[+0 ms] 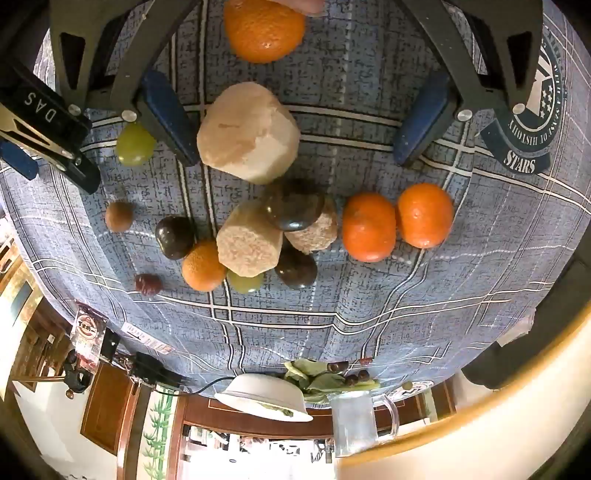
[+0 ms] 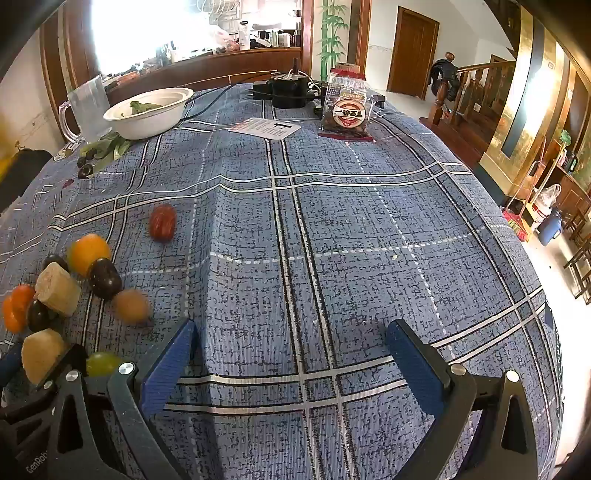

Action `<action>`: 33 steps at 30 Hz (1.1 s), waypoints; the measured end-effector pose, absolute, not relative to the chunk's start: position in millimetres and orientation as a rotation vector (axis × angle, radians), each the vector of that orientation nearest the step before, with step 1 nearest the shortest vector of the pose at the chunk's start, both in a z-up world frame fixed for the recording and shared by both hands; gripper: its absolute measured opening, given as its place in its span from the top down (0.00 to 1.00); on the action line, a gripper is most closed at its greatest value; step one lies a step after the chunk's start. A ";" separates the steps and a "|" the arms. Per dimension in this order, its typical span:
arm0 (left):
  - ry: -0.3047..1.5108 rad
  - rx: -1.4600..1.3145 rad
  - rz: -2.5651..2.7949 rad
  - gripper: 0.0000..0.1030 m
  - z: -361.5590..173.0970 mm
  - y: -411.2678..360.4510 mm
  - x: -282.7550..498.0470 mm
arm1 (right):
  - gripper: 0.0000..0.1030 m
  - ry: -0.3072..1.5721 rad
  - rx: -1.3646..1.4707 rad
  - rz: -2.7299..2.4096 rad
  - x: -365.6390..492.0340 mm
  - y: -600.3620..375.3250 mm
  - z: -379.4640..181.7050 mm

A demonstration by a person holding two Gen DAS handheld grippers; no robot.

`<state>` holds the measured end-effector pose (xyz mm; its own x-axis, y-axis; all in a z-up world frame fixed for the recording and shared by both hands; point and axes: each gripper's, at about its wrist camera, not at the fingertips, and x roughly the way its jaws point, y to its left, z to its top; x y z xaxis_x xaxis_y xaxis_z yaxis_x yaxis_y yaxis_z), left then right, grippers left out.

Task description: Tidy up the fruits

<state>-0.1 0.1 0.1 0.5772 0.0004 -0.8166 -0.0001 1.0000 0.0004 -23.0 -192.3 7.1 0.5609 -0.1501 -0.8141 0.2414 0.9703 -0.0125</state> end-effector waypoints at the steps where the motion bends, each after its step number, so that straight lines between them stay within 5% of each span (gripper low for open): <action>1: 0.956 0.002 0.001 0.00 0.0 -0.1 0.0 | 0.01 0.949 0.105 -0.231 -22.9 -192.3 7.1; 33: 0.958 0.000 0.001 0.00 0.2 0.3 -0.1 | 0.01 0.950 0.104 -0.232 -21.4 -188.7 6.4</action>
<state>-0.1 0.3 0.2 0.5754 0.0005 -0.8178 -0.0004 1.0000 0.0003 -21.4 -188.7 6.4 0.5595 -0.1507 -0.8150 0.2415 0.9703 -0.0136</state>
